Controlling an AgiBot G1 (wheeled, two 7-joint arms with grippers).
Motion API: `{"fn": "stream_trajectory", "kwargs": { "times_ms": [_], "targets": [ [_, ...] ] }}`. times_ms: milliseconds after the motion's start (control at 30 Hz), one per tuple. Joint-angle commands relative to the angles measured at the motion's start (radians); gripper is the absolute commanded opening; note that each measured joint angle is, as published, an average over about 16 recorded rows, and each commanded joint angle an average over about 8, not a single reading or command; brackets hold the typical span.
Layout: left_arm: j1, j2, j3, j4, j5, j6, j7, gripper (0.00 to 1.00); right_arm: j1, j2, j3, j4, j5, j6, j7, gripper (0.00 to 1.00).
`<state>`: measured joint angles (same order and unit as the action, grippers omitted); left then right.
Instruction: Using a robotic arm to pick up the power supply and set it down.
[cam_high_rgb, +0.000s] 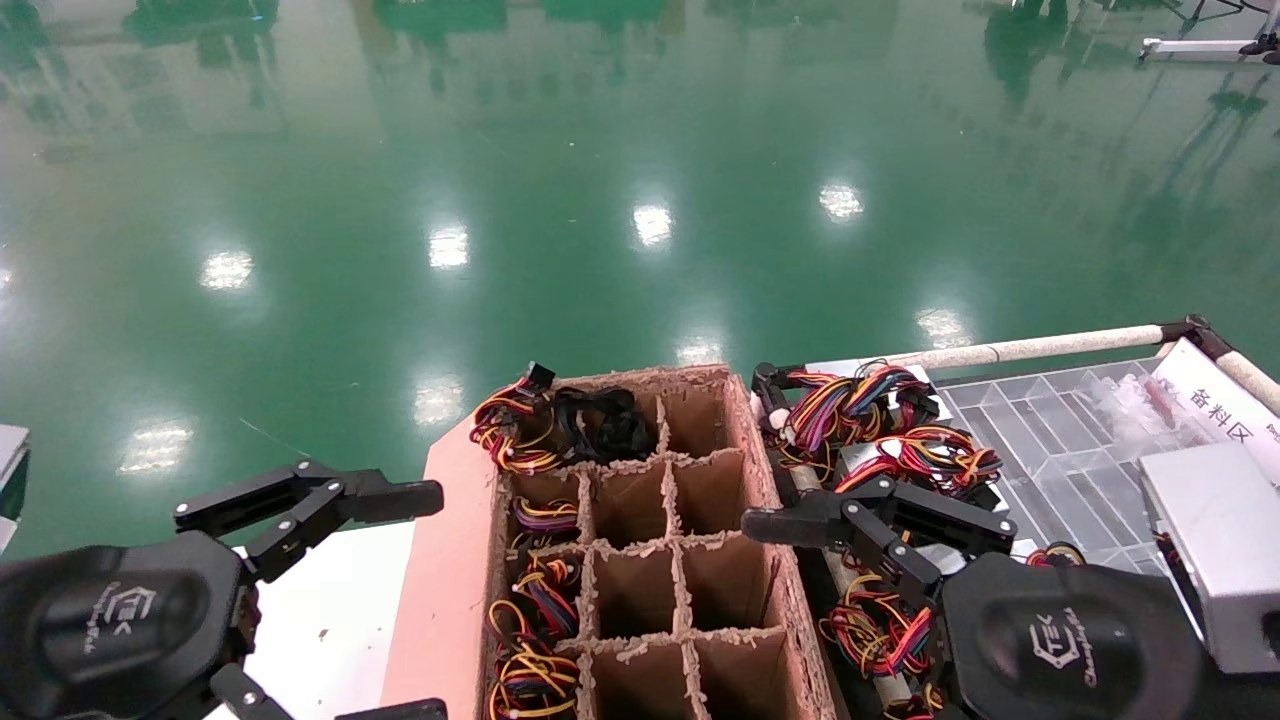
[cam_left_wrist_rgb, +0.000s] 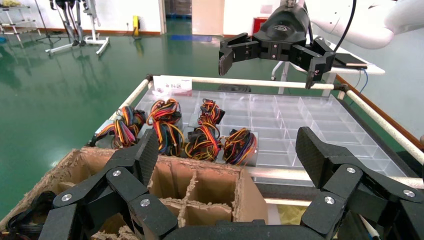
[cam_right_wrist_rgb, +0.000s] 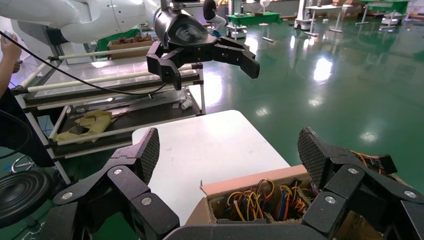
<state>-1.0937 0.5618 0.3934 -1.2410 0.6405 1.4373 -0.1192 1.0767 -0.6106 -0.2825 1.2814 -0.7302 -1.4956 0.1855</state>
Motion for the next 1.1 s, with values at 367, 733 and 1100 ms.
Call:
{"fn": "stream_trajectory", "kwargs": {
  "times_ms": [367,733,1100],
  "targets": [
    [0.0,0.0,0.0,0.0,0.0,0.0,0.0,0.0,0.0,0.0,0.0,0.0,0.0,0.0,0.0,1.0],
    [0.0,0.0,0.0,0.0,0.0,0.0,0.0,0.0,0.0,0.0,0.0,0.0,0.0,0.0,0.0,1.0],
    [0.0,0.0,0.0,0.0,0.0,0.0,0.0,0.0,0.0,0.0,0.0,0.0,0.0,0.0,0.0,1.0]
  ]
}}
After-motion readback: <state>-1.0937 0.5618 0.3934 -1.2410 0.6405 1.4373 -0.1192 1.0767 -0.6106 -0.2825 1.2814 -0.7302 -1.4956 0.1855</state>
